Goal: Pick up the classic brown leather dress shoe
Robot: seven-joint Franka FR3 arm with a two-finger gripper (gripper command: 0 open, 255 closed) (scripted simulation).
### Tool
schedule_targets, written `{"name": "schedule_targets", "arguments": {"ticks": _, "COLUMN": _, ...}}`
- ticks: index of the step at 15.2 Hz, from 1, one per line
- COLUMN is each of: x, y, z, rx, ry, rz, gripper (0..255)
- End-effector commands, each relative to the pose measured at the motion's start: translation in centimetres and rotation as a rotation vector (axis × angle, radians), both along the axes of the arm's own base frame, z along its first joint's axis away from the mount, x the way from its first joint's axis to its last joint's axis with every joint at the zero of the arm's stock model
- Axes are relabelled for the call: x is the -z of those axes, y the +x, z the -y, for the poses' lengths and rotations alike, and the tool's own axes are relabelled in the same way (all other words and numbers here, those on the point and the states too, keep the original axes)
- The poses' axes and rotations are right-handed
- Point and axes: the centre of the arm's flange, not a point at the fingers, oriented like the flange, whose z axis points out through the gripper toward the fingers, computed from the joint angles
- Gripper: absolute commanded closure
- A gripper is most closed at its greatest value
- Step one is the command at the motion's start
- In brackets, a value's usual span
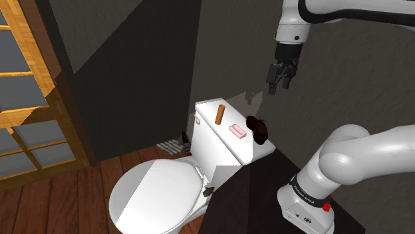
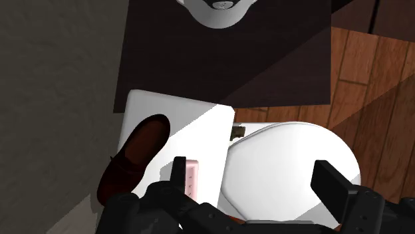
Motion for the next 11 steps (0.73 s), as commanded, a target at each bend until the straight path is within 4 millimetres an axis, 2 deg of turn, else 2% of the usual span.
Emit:
{"name": "schedule_targets", "arguments": {"ticks": 1, "x": 0.0, "y": 0.0, "z": 0.0, "rx": 0.000, "ry": 0.000, "rz": 0.000, "gripper": 0}}
{"name": "schedule_targets", "arguments": {"ticks": 11, "x": 10.5, "y": 0.6, "z": 6.9, "rx": 0.083, "ry": -0.031, "rz": 0.140, "gripper": 0}}
